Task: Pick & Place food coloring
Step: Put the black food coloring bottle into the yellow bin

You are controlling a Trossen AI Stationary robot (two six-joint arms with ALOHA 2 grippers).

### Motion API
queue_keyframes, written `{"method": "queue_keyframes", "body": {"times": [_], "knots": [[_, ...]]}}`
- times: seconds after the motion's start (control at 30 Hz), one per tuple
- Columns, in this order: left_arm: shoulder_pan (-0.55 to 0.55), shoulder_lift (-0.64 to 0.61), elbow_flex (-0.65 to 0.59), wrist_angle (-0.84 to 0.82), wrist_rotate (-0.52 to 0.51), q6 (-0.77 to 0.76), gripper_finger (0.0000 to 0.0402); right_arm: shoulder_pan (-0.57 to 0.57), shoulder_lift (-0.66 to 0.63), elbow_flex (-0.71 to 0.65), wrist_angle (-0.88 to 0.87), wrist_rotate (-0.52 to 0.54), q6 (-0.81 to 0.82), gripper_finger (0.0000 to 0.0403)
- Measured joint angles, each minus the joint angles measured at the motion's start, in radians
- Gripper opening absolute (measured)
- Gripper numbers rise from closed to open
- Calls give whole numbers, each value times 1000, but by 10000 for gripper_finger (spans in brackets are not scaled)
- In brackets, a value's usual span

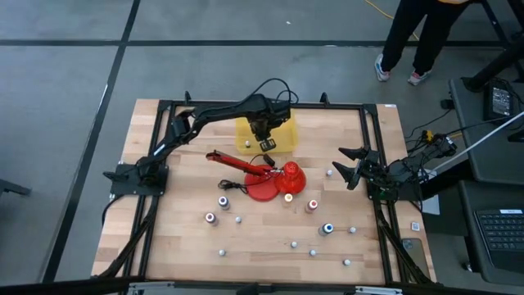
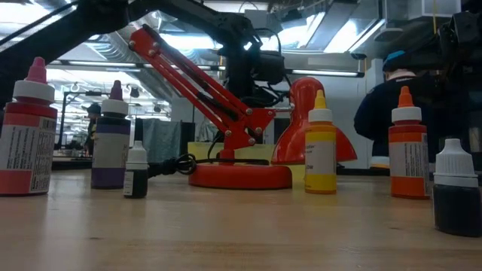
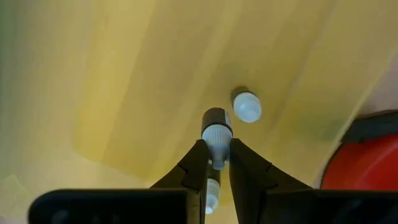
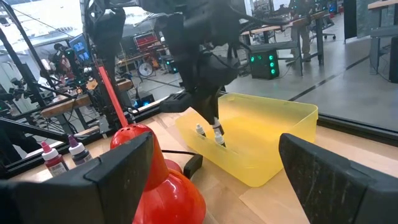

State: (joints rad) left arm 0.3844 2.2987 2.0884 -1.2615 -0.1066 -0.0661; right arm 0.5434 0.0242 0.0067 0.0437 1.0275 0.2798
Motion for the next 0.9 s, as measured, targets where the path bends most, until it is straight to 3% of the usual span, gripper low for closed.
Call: {"method": "queue_keyframes", "body": {"times": [0.4, 0.63, 0.9], "knots": [[-2, -37, -135, 76, 5, -7, 43, 0, 0, 0, 0, 0, 0, 347], [1, -36, -150, 83, 19, 0, 42, 0, 0, 0, 0, 0, 0, 347], [9, -36, -150, 47, 18, 26, 72, 0, 0, 0, 0, 0, 0, 347]]}}
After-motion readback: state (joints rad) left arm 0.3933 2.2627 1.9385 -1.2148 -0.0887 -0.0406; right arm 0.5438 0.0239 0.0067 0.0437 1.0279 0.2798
